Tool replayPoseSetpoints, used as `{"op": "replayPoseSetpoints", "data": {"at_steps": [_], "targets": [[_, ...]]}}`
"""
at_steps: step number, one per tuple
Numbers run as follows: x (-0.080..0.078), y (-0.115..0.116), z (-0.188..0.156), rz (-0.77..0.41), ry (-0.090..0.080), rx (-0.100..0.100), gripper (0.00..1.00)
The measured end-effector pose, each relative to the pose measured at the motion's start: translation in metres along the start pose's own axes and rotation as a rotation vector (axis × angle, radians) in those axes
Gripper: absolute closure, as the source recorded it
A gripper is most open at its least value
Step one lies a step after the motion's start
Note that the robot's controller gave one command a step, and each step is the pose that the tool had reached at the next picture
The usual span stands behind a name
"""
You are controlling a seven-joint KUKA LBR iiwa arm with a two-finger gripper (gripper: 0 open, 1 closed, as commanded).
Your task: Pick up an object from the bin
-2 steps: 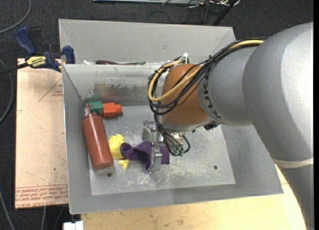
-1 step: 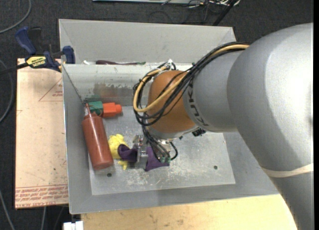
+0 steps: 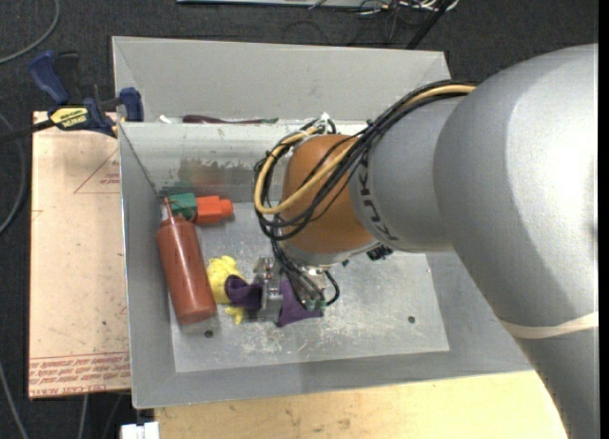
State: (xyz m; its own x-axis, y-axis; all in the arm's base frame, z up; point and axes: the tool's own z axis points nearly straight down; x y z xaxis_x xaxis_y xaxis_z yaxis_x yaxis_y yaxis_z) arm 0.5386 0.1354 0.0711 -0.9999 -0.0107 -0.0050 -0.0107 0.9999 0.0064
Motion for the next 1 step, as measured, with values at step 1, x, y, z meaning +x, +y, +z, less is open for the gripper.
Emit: {"op": "replayPoseSetpoints", "data": {"at_steps": [1], "targets": [[-0.0221,0.0256,-0.0797,-0.226,-0.003,-0.001,1.00]]}}
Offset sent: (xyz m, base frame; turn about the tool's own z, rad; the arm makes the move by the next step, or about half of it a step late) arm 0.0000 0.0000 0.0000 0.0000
